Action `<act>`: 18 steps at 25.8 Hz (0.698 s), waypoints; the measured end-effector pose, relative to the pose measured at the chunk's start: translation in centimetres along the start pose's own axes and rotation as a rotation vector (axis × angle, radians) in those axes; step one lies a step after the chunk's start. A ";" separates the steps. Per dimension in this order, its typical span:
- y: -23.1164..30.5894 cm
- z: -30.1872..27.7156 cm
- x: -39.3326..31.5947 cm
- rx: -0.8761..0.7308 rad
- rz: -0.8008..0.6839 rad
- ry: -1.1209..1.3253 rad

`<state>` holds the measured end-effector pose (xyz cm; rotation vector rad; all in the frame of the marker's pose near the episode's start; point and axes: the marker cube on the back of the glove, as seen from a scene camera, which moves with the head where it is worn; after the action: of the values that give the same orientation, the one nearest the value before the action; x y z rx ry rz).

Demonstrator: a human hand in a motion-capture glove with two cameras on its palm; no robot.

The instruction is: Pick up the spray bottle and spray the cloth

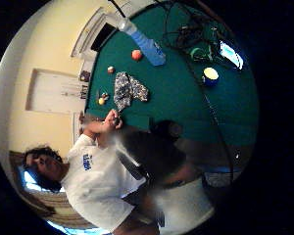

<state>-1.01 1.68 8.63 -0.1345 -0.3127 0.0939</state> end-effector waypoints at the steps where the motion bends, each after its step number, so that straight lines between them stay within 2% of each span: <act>1: 0.1 0.3 0.2 -0.001 0.004 -0.013; 8: 0.4 2.4 1.2 0.017 0.029 -0.149; 18: -1.0 6.4 -1.1 0.053 0.029 -0.494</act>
<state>-4.01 1.32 14.45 -0.0617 -0.8004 0.1642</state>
